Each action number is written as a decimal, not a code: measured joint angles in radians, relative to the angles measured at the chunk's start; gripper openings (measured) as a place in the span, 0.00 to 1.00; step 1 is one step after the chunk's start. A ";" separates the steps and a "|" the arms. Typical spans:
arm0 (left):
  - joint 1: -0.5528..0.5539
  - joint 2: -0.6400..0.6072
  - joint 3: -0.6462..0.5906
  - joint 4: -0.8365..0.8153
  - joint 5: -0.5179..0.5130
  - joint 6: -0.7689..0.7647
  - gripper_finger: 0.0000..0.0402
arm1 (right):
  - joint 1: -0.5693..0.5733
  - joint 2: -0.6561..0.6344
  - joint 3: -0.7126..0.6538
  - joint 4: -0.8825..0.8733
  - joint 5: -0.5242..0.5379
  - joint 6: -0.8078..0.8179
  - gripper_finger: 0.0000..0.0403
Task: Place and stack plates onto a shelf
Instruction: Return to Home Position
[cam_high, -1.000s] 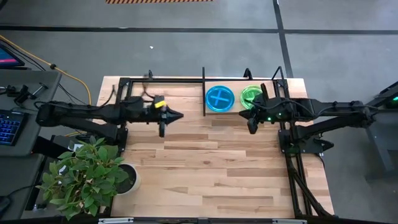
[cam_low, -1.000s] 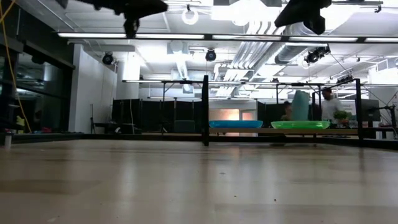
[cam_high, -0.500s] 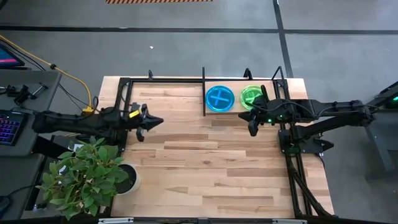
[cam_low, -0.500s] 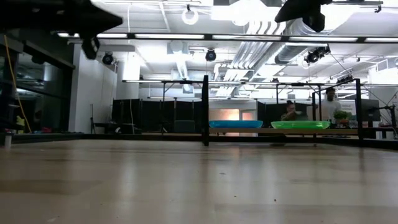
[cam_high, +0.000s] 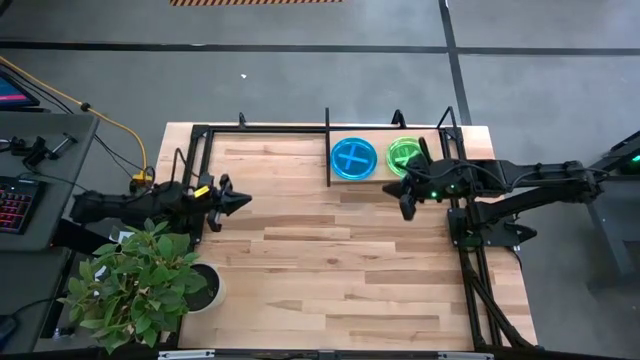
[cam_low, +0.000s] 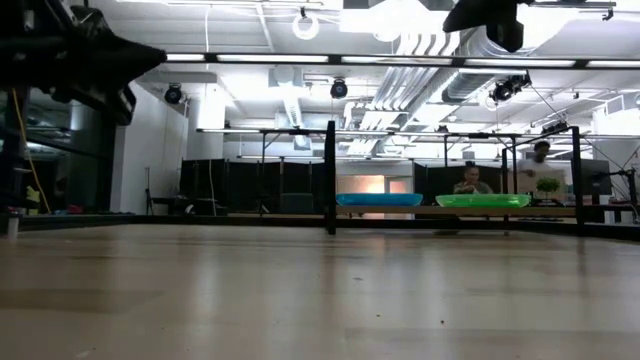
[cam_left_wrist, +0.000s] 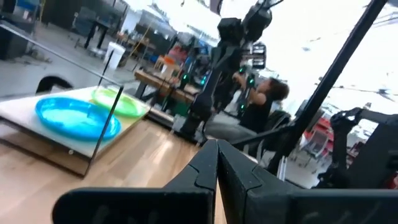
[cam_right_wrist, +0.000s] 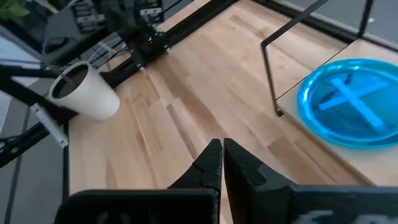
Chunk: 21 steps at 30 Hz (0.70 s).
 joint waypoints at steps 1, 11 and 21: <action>0.002 -0.028 -0.003 -0.033 0.001 -0.015 0.00 | 0.000 0.000 0.000 -0.004 -0.010 -0.001 0.00; 0.010 -0.081 -0.001 -0.144 -0.008 -0.045 0.00 | 0.073 -0.022 -0.045 0.002 -0.029 -0.088 0.00; 0.010 -0.073 0.000 -0.160 -0.009 -0.045 0.00 | 0.096 -0.321 -0.465 0.485 -0.070 -0.146 0.00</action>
